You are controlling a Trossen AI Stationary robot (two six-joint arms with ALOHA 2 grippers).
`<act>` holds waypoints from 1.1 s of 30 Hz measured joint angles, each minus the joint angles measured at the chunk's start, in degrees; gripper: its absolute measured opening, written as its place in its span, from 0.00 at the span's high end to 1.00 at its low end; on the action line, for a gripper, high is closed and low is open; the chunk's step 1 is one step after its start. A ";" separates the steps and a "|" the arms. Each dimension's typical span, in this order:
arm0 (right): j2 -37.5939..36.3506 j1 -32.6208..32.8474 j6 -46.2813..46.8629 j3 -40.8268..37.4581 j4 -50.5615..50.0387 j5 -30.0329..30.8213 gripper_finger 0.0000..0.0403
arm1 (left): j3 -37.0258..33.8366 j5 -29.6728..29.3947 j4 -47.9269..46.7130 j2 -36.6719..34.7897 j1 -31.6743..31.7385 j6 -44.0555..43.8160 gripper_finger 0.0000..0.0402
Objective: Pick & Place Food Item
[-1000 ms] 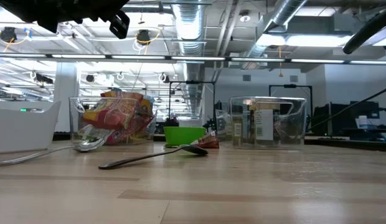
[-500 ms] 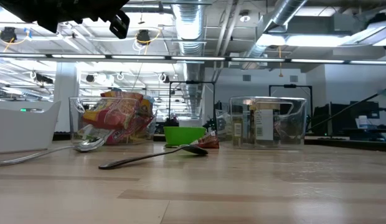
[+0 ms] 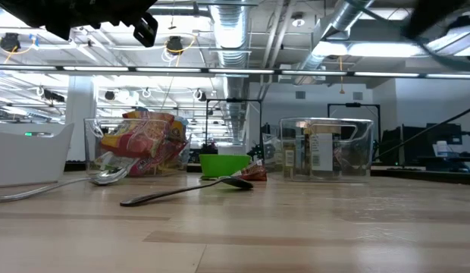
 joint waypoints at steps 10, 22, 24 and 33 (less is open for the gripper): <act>0.00 -7.97 -0.27 -0.01 0.01 13.04 0.95 | 0.00 -0.93 2.45 0.02 0.00 0.02 0.99; 0.00 -19.72 -11.13 -0.01 6.53 15.46 0.95 | 0.00 -12.70 13.44 8.65 -0.02 -2.18 0.99; 0.00 -20.93 -16.43 -0.01 9.82 15.45 0.95 | 0.00 -12.70 16.08 11.85 -0.02 -2.25 0.99; 0.00 -23.58 -38.23 -0.01 20.45 15.36 0.95 | 0.00 -12.70 21.90 20.62 0.00 -5.14 0.99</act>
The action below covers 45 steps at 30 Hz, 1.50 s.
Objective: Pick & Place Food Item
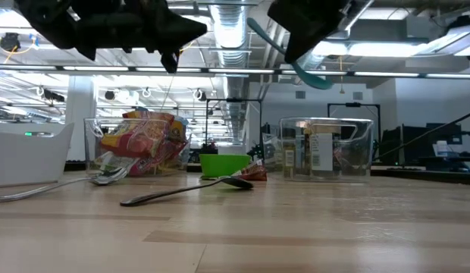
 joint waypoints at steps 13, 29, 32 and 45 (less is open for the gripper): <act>0.00 -3.14 -12.88 0.00 7.84 -1.94 0.95 | 0.01 0.00 7.66 5.39 -2.15 -0.26 0.99; 0.00 -3.32 -13.05 0.00 7.98 -1.80 0.95 | 0.09 -11.80 14.98 8.95 -5.61 -1.38 0.72; 0.00 -3.30 -13.05 0.00 7.97 -1.74 0.95 | 0.57 -11.41 17.07 11.17 -5.64 -1.95 0.67; 0.00 -3.26 -14.56 -0.02 9.35 -1.84 0.95 | 6.03 -10.47 16.90 17.86 -5.64 -1.99 0.57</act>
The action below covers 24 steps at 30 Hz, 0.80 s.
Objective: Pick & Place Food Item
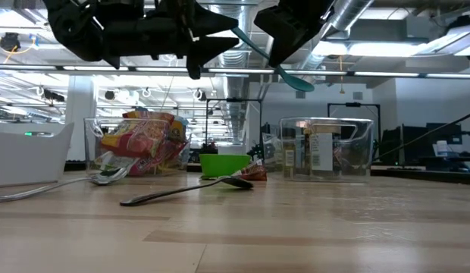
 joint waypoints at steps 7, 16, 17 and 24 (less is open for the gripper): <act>0.00 -0.02 -1.38 0.00 0.77 -0.99 0.95 | 2.05 0.00 0.14 1.30 0.00 0.00 0.58; 0.00 -0.02 -1.46 0.00 0.77 -1.11 0.95 | 2.03 -1.12 0.06 1.30 0.00 0.02 0.63; 0.00 -0.02 -1.47 0.00 0.77 -1.11 0.95 | 2.03 -1.16 0.06 1.30 0.00 0.02 0.64; 0.00 -0.02 -2.82 0.00 0.97 -1.14 0.95 | 2.01 -2.34 0.17 1.30 0.00 0.02 0.73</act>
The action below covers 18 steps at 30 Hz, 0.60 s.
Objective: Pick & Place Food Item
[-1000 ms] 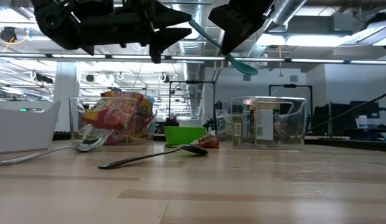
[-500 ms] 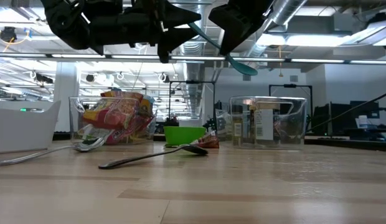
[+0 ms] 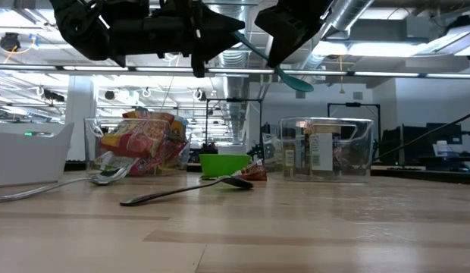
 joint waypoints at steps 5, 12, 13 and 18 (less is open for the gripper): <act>0.00 0.00 0.00 0.00 -0.02 0.00 0.95 | 0.00 -1.16 0.00 0.00 0.00 0.00 0.81; 0.00 0.00 0.07 0.00 0.17 0.07 0.94 | -0.07 -2.21 -0.11 0.00 0.07 -0.02 0.92; 0.00 0.00 0.04 0.00 0.23 0.03 0.94 | -0.07 -2.21 -0.13 0.00 0.08 -0.14 0.93; 0.00 0.07 0.00 0.00 0.51 -0.57 0.86 | -0.07 -1.58 -0.05 0.00 0.04 0.04 0.95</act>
